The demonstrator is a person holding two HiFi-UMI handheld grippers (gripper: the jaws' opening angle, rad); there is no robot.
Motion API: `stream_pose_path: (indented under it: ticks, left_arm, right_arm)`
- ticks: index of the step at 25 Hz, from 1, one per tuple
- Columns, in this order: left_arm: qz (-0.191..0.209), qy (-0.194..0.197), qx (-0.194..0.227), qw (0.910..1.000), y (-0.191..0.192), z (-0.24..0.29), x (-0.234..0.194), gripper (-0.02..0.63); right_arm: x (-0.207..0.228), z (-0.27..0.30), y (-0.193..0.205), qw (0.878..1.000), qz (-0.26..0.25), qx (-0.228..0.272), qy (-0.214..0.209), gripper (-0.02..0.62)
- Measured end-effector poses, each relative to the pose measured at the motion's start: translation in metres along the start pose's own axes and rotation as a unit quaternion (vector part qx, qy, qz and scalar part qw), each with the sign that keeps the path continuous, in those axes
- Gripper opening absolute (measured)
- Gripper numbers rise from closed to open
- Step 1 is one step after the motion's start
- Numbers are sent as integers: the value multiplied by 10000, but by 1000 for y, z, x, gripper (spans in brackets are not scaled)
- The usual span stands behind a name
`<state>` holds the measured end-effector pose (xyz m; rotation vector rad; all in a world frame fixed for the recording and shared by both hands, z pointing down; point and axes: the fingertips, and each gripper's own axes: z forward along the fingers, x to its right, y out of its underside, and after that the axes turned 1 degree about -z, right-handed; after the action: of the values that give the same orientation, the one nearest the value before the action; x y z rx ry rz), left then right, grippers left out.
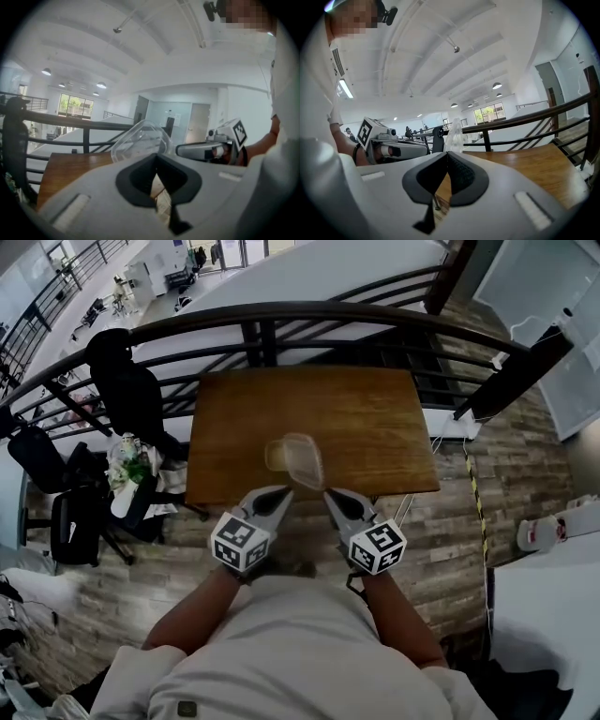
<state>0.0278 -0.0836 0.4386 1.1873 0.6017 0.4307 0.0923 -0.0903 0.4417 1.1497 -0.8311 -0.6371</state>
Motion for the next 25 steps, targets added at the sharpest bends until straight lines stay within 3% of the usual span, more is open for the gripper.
stream_pose_path:
  ticks: [14, 25]
  left_arm:
    - [-160, -106, 6, 9998, 7, -15, 6, 3]
    - [-160, 148, -37, 9998, 7, -5, 25, 3]
  right_arm:
    - [-17, -11, 8, 10000, 6, -34, 25, 6]
    - [-13, -31, 6, 9997, 14, -17, 263, 6]
